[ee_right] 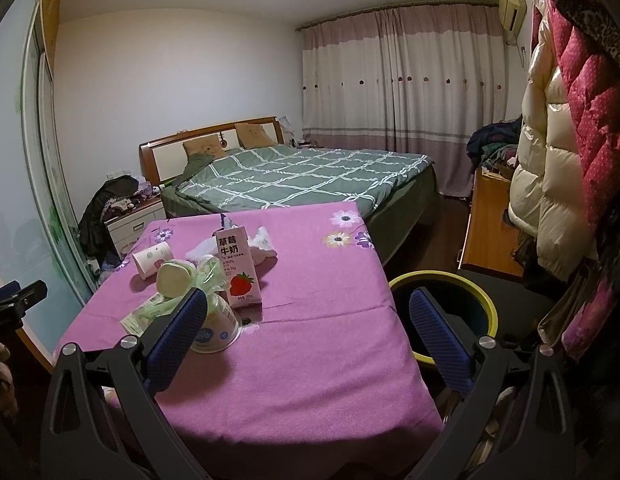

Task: Collect trash

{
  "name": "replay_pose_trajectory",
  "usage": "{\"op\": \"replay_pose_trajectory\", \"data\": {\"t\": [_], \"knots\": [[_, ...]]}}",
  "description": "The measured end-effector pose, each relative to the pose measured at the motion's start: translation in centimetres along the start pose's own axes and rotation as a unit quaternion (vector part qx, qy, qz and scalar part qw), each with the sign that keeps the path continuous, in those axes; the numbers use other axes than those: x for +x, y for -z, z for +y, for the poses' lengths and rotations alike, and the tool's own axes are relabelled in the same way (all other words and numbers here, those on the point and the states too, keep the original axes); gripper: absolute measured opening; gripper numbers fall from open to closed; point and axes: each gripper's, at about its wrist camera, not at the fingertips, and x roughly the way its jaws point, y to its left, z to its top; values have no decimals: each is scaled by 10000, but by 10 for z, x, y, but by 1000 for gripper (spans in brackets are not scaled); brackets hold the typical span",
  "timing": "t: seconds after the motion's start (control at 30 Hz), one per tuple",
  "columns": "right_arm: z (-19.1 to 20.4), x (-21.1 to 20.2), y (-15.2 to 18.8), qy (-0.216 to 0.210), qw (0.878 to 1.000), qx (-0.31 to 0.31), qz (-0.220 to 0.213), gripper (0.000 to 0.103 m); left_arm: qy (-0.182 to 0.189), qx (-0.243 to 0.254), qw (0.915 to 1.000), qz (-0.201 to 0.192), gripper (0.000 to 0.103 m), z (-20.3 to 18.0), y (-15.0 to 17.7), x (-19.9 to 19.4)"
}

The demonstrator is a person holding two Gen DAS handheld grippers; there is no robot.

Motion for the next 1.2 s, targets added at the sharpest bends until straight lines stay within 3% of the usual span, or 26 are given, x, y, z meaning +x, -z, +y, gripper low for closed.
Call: {"op": "replay_pose_trajectory", "data": {"t": [1.2], "knots": [[-3,8,4,8,10000,-1,78,97,25,-26,9999,154,99,-4,5,12]]}}
